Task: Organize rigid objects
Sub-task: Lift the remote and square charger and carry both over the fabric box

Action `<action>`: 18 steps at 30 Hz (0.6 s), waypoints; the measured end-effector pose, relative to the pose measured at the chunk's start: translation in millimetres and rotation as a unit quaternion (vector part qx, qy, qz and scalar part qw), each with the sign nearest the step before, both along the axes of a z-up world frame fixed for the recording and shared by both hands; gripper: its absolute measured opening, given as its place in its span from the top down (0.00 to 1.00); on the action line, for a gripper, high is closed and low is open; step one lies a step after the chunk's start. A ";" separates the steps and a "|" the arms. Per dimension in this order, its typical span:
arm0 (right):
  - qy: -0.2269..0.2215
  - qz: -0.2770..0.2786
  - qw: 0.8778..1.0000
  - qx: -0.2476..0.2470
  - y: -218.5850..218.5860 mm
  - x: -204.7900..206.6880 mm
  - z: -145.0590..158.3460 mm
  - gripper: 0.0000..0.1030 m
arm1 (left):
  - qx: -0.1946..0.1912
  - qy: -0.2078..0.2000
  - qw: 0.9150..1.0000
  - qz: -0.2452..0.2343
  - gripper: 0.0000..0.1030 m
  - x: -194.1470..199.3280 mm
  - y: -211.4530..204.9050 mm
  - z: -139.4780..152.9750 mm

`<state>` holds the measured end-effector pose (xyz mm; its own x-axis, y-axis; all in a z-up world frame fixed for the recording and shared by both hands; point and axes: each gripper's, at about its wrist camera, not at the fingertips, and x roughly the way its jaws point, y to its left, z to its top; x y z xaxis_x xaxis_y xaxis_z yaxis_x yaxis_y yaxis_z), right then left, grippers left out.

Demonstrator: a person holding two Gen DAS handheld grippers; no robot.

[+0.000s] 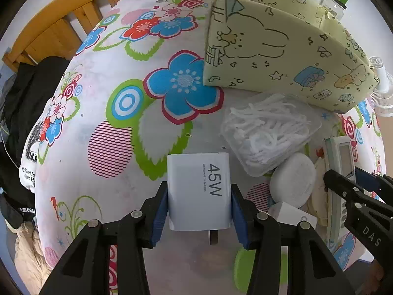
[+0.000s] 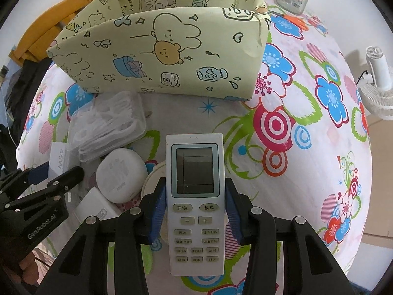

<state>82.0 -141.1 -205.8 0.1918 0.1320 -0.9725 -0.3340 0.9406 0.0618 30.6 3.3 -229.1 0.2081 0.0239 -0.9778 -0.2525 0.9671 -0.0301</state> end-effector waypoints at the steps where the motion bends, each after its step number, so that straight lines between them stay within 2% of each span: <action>1: 0.000 -0.003 1.000 0.000 0.5 1.4 0.3 0.53 | 0.001 0.001 1.000 -0.002 0.53 0.6 0.4 0.0; 9: 0.005 -0.019 1.000 0.022 3.0 1.1 12.5 0.54 | -0.022 0.000 1.000 0.000 0.53 6.2 13.9 13.1; 18: 0.001 -0.029 0.999 0.044 4.8 -7.8 35.7 0.54 | -0.016 -0.010 1.000 -0.022 0.53 -0.5 11.9 40.1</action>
<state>74.1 -136.4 -170.2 0.1997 0.2047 -0.9582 -0.2782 0.9495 0.1449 30.1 15.2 -189.0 0.2275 -0.0175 -0.9736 -0.2084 0.9758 -0.0662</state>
